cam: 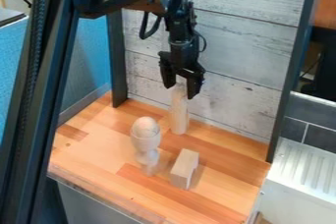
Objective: Put the ring in the cylinder
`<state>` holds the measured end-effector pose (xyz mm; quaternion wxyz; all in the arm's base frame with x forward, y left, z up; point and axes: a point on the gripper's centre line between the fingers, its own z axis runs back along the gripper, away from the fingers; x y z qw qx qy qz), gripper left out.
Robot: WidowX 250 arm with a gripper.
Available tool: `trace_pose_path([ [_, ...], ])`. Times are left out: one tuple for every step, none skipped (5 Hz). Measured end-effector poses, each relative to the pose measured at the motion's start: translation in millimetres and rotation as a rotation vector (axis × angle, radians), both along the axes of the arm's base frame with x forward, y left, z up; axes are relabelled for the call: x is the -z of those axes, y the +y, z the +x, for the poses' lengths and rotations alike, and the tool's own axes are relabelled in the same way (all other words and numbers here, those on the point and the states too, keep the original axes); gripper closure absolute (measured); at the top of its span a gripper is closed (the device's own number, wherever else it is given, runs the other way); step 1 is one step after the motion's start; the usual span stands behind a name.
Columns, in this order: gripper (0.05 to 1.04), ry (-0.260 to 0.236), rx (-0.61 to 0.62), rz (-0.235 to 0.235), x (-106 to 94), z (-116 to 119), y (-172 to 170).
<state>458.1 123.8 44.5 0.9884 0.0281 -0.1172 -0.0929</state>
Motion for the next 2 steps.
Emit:
trace_pose_path([
  [0.081,0.015,0.009,-0.006,4.5,-5,-2],
  [0.083,-0.029,0.006,0.000,-28.5,-10,-4],
])
